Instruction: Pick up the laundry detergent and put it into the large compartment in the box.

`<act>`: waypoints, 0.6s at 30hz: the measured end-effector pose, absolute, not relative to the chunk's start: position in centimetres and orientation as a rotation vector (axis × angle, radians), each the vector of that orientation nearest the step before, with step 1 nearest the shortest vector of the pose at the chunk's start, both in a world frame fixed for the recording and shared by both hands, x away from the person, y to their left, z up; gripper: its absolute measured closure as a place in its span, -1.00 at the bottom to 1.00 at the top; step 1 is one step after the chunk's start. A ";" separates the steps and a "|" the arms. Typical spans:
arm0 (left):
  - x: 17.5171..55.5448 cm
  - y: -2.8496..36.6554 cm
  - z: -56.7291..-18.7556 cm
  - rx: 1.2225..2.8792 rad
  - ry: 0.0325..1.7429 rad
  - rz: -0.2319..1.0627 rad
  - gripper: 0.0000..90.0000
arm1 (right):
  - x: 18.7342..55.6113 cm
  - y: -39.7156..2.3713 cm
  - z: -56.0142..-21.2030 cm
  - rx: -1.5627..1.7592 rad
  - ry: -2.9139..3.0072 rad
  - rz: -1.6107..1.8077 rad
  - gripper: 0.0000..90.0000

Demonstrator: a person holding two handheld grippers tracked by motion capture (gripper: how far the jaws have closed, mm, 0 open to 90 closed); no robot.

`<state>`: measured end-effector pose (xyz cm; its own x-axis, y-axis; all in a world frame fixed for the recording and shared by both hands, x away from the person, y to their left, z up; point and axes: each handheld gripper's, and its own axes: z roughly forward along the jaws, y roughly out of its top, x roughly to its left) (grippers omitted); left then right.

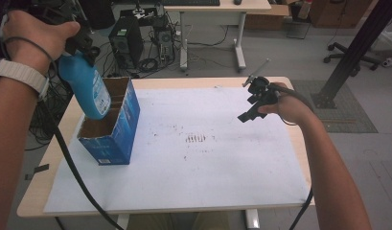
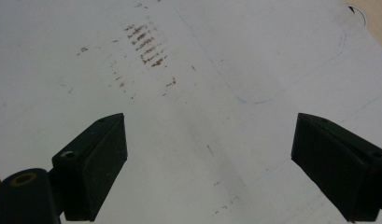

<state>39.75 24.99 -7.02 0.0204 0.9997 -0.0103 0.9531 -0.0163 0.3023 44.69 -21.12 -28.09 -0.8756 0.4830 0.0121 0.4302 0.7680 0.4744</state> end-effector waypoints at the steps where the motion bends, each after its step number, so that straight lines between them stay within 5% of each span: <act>1: 39.8 25.0 -7.1 2.068 2.035 0.302 -0.17 | 44.7 -21.1 -28.1 0.740 2.850 0.725 -0.76; 18: 40.2 25.7 -9.2 2.078 2.036 0.293 -0.17 | 44.7 -21.0 -28.1 0.737 2.851 0.720 -0.76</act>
<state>40.19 25.69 -9.23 0.0219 0.9997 -0.0102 0.9564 -0.0180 0.2916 44.67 -21.02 -28.05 -0.8761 0.4821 0.0115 0.4297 0.7696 0.4723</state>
